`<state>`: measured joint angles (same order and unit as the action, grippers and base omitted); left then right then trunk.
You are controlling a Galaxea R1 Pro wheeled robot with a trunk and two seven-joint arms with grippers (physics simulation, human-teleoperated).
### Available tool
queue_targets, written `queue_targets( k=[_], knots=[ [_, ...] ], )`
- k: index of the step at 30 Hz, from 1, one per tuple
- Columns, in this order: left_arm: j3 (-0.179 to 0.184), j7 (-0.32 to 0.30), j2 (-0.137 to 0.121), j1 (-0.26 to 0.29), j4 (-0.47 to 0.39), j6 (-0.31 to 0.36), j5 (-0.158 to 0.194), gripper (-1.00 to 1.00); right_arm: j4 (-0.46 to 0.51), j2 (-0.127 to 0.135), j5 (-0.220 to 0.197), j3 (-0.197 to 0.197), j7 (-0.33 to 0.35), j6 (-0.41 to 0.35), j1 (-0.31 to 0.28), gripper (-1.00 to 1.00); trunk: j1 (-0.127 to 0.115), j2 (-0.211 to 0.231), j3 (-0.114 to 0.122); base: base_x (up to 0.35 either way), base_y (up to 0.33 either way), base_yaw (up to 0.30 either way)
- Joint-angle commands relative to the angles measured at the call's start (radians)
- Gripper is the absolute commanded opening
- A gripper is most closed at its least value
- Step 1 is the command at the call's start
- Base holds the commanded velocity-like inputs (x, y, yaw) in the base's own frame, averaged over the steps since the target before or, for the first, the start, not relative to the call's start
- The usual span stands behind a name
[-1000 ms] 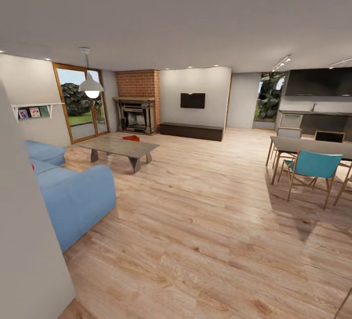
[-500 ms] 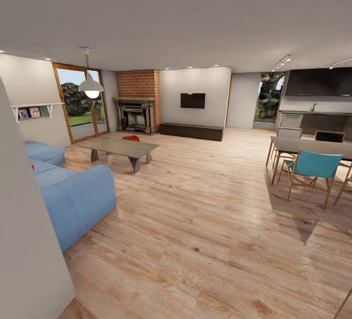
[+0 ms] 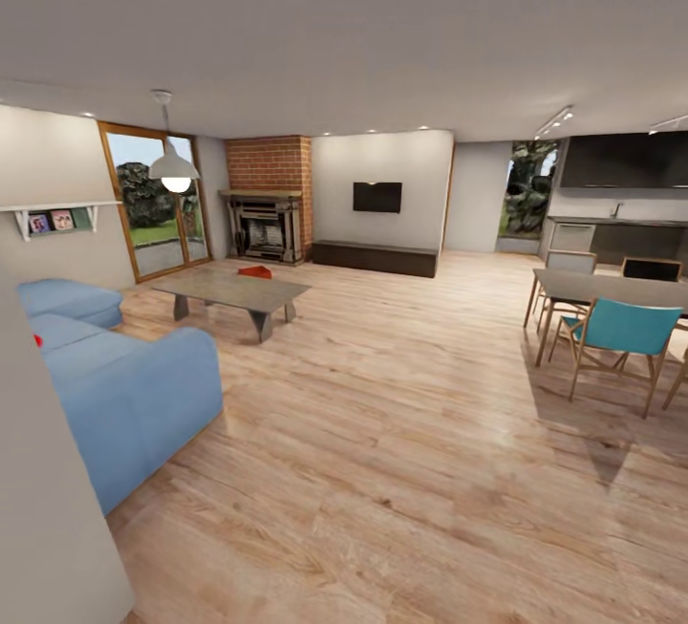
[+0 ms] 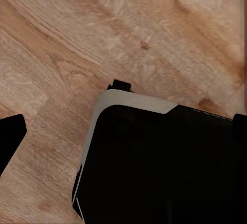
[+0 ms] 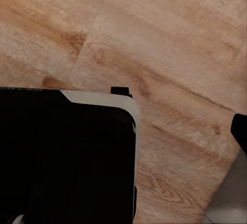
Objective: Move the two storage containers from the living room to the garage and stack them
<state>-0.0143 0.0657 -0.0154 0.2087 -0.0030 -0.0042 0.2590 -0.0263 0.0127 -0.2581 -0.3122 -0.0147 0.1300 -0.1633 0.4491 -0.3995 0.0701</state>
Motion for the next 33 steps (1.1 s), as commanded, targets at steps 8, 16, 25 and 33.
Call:
queue_targets(
  k=[8,16,25,33],
  knots=[
    [-0.001,0.002,0.000,0.000,0.000,0.000,0.003,1.00,-0.003,-0.001,-0.009,-0.007,0.000,0.005,-0.001,1.00,0.001,-0.001,0.000,0.321,0.000,-0.099],
    [-0.001,0.002,0.000,0.000,0.000,0.000,0.003,1.00,-0.003,-0.002,-0.009,-0.007,-0.001,0.004,-0.001,1.00,0.001,-0.001,0.000,0.322,0.000,-0.228],
    [-0.001,0.002,0.000,0.000,0.000,0.003,0.004,1.00,-0.003,-0.001,-0.008,-0.008,-0.001,0.003,-0.001,1.00,0.001,-0.001,0.000,0.322,0.000,-0.061],
    [-0.001,0.002,0.001,0.000,0.000,0.005,0.004,1.00,-0.003,0.000,-0.007,-0.008,-0.001,0.003,-0.001,1.00,0.001,-0.001,0.000,0.322,-0.001,-0.004]
  ],
)
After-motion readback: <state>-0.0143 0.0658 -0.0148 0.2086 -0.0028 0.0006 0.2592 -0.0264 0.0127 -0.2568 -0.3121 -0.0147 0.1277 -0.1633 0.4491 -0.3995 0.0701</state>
